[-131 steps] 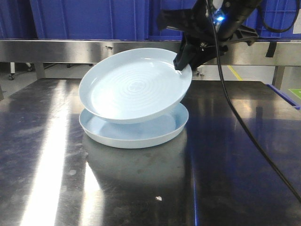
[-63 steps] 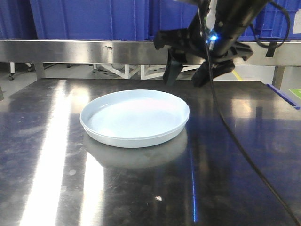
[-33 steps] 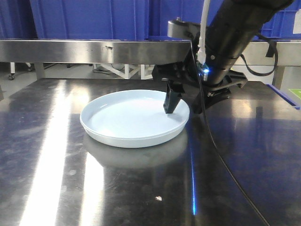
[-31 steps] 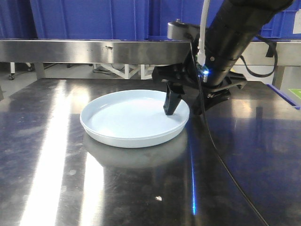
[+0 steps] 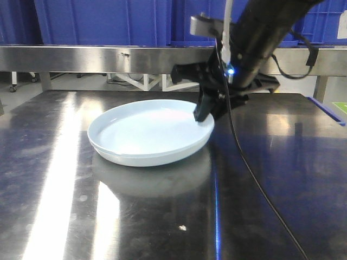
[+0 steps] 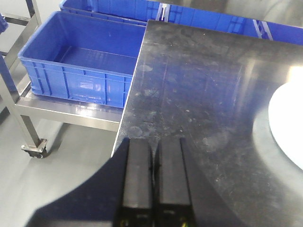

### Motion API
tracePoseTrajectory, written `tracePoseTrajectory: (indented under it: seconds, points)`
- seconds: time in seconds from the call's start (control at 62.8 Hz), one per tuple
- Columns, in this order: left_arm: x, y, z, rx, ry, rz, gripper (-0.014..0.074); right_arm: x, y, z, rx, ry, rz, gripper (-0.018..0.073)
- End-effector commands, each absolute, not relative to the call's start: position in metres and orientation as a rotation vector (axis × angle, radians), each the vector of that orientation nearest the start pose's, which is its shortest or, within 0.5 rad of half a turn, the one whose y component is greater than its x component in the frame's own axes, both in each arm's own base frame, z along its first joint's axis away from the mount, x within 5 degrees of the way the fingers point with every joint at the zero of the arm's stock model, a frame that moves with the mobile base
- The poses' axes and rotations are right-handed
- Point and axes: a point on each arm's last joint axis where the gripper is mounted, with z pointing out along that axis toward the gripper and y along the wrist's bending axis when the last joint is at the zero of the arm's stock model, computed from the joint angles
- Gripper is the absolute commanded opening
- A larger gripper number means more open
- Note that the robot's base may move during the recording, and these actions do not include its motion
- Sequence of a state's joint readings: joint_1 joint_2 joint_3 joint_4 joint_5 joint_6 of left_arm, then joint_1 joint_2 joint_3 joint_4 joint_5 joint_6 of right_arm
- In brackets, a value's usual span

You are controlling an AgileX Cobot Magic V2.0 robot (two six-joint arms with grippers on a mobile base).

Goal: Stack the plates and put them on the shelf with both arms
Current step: 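Lower the right gripper and pinch the rim of the stacked plates, then lift the plate stack up off the table with the right gripper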

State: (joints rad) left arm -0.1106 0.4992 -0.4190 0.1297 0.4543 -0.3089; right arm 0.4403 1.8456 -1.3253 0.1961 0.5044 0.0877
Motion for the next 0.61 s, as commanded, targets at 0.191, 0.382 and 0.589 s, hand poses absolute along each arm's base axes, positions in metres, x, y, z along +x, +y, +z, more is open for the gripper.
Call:
tracePoseTrajectory:
  seconds: [0.191, 0.382, 0.589]
  points:
    - [0.106, -0.007, 0.293, -0.114, 1.908, -0.155, 0.0091, 0.351, 0.173, 0.364, -0.255, 2.116, 0.503, 0.0048]
    - [0.106, -0.007, 0.293, -0.114, 1.908, -0.155, 0.0092, 0.329, 0.163, 0.404, -0.251, 2.013, 0.527, 0.0048]
    - [0.106, -0.007, 0.293, -0.114, 1.908, -0.155, 0.0091, 0.309, 0.154, 0.414, -0.251, 1.995, 0.532, 0.0048]
